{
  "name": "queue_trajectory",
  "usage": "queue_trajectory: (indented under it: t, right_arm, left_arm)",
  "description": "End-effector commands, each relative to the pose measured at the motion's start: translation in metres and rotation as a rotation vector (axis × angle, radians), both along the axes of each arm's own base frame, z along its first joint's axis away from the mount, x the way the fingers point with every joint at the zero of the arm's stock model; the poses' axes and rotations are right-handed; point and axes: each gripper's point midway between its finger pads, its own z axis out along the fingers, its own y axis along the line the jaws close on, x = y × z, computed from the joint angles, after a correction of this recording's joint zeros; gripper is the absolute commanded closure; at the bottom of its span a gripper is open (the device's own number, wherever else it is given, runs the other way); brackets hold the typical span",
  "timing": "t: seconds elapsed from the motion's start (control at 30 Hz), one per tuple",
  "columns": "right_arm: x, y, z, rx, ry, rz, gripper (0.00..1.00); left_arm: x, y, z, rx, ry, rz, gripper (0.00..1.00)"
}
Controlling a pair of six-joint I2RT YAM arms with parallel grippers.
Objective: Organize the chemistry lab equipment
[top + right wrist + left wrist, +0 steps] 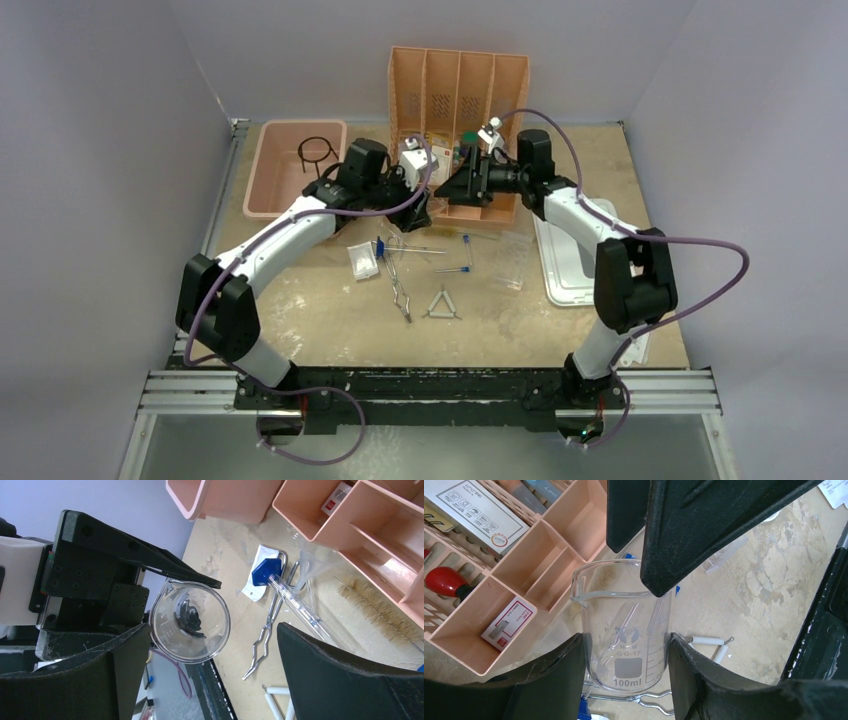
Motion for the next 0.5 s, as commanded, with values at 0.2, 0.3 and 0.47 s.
queue_trajectory:
  t: [0.2, 0.3, 0.47]
  right_arm:
    - [-0.008, 0.016, 0.033, 0.095, -0.035, 0.105, 0.03]
    - [-0.007, 0.017, 0.035, 0.105, -0.032, 0.104, 0.04]
    - [0.001, 0.019, 0.038, 0.097, -0.046, 0.074, 0.12]
  left_arm:
    - [0.018, -0.012, 0.038, -0.065, -0.109, -0.035, 0.69]
    - [0.018, -0.01, 0.033, -0.045, -0.094, -0.039, 0.69]
    - [0.018, -0.012, 0.037, -0.048, -0.099, -0.049, 0.69]
